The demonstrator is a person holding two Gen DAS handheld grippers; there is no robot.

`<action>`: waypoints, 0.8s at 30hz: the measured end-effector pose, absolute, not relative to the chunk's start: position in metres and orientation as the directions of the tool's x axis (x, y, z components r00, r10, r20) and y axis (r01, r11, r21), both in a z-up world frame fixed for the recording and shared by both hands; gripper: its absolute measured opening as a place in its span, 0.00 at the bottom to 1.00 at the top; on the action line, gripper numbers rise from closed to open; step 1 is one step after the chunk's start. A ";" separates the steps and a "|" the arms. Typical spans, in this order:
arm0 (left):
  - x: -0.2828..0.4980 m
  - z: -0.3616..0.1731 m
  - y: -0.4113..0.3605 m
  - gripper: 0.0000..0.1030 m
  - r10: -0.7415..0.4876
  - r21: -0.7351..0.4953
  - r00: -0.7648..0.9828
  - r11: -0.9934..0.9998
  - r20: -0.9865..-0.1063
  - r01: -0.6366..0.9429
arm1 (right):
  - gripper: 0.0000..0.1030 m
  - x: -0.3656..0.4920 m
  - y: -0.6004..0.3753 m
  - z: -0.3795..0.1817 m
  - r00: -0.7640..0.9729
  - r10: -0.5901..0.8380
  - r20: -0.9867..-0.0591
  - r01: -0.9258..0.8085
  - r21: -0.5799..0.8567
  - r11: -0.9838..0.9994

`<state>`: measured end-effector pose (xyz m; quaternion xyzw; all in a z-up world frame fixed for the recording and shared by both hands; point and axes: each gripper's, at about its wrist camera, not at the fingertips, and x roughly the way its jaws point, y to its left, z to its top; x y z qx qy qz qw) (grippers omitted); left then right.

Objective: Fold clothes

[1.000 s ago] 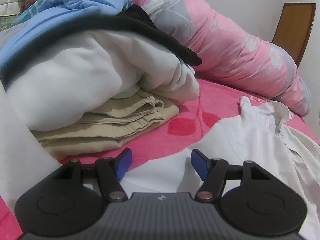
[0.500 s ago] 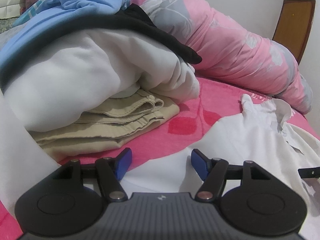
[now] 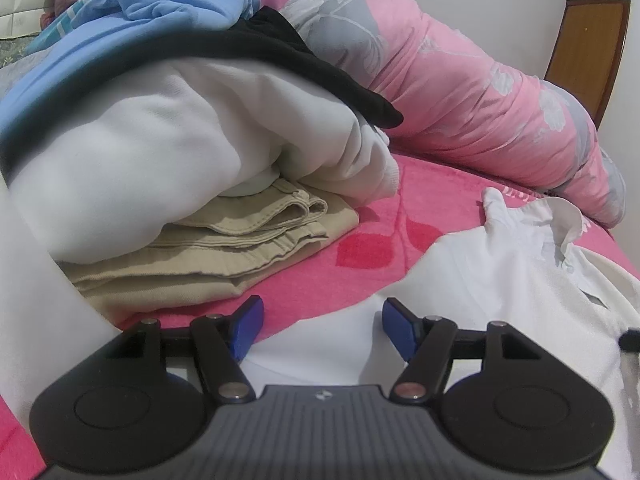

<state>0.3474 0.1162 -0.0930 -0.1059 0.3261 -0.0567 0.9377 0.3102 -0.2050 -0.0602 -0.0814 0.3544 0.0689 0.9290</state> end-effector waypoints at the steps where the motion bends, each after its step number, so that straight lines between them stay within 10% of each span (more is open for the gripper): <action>1: 0.348 -0.093 0.116 0.65 -0.176 -0.236 0.781 0.971 -0.599 0.037 | 0.02 0.311 -0.203 -0.066 0.727 0.047 -0.685 -0.182 -0.127 0.975; 10: 0.351 -0.094 0.116 0.65 -0.177 -0.241 0.779 0.970 -0.601 0.035 | 0.31 0.315 -0.209 -0.056 0.753 -0.033 -0.657 -0.121 -0.188 0.975; 24: 0.348 -0.092 0.116 0.66 -0.175 -0.239 0.780 0.970 -0.601 0.034 | 0.07 0.411 -0.209 -0.082 0.684 0.152 -0.714 -0.125 0.091 0.988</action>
